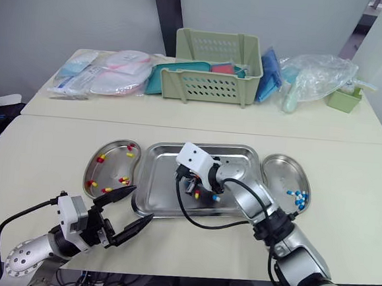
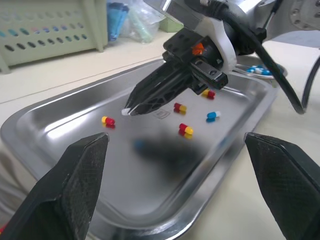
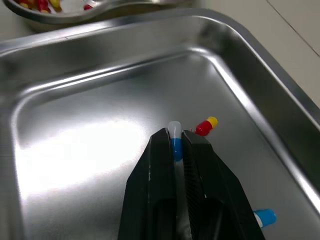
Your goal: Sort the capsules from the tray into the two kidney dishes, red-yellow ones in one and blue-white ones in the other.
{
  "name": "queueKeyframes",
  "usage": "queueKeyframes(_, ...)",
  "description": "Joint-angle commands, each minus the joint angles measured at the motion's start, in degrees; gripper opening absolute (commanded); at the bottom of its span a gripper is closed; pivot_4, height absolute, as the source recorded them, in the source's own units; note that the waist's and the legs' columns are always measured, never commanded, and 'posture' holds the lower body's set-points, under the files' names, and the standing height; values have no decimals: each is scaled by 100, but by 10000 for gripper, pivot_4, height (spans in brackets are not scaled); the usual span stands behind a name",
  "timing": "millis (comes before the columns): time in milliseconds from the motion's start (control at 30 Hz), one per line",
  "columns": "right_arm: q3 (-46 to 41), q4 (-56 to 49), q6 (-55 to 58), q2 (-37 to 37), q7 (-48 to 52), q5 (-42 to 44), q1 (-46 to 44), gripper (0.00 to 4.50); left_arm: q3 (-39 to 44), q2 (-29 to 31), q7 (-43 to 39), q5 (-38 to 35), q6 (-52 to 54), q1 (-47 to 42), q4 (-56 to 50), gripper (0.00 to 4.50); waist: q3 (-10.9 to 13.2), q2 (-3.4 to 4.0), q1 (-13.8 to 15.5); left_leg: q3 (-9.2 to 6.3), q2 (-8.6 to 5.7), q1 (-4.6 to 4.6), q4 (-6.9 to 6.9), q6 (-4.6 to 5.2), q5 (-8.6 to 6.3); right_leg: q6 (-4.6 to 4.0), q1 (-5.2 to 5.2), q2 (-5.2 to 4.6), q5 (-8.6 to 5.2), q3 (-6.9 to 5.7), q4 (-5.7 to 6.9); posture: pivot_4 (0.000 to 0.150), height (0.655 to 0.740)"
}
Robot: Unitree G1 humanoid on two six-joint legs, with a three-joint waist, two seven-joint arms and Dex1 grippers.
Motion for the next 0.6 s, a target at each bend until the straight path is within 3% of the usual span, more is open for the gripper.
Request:
queueKeyframes(33, -523, -988, 142, -542, 382, 343, 270, 338, -82, 180, -429, -288, -53, -28, -105, 45000, 0, 0, 27, 0, -1, -3, 1, 0, 0, 0, 0, -1, 0, -1, -2, 1500, 7400)
queueKeyframes(333, -2273, -2943, 910, -2168, 690, 1296, 1911, 338, -598, 278, -925, -486, 75, -484, -235, 45000, 4, 6, 74, 0, 0, -10, -1, 1, -1, 0, 2, 1, 0, -1, -5, 1500, 7400)
queueKeyframes(600, -4034, -3140, 1087, -2948, 585, 1696, 3206, 338, -828, 84, -1276, -683, -100, -783, -139, 45000, 4, 6, 129, 2, -2, -16, 2, 2, -1, 0, 7, 1, 0, -3, -7, 1500, 7400)
